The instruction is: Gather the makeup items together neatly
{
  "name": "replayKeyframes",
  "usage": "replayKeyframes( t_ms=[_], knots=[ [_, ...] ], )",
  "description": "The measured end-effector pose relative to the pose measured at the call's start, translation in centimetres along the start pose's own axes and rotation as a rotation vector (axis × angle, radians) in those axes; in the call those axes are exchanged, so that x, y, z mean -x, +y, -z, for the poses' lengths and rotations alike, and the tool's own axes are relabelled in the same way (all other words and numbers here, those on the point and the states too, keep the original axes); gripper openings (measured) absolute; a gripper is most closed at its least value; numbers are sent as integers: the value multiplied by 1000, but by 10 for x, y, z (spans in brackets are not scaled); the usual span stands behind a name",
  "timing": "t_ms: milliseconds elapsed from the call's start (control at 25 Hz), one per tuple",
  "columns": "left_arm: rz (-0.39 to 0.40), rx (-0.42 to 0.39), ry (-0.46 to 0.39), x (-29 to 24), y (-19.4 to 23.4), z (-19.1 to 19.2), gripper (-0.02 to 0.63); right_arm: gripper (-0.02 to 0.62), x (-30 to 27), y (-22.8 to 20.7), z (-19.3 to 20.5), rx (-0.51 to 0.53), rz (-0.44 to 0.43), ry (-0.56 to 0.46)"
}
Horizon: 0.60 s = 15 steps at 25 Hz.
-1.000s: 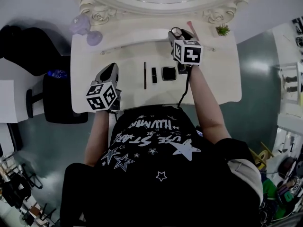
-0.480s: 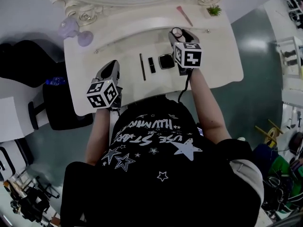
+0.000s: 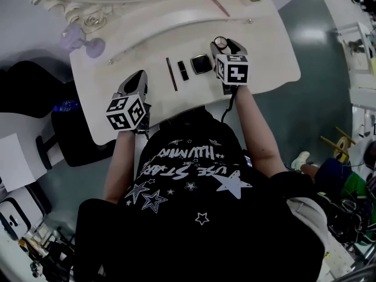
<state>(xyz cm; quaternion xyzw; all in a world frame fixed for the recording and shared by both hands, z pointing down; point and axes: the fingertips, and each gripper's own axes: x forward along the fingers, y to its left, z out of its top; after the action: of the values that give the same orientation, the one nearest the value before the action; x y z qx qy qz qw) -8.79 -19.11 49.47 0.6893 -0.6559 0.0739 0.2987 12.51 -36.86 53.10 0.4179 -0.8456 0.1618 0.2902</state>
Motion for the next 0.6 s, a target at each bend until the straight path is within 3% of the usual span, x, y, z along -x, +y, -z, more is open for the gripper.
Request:
replayKeyframes(
  t_ms=[600],
  knots=[
    [50, -24, 53, 1, -9, 18, 2, 252, 3, -2, 62, -21, 34, 103]
  ],
)
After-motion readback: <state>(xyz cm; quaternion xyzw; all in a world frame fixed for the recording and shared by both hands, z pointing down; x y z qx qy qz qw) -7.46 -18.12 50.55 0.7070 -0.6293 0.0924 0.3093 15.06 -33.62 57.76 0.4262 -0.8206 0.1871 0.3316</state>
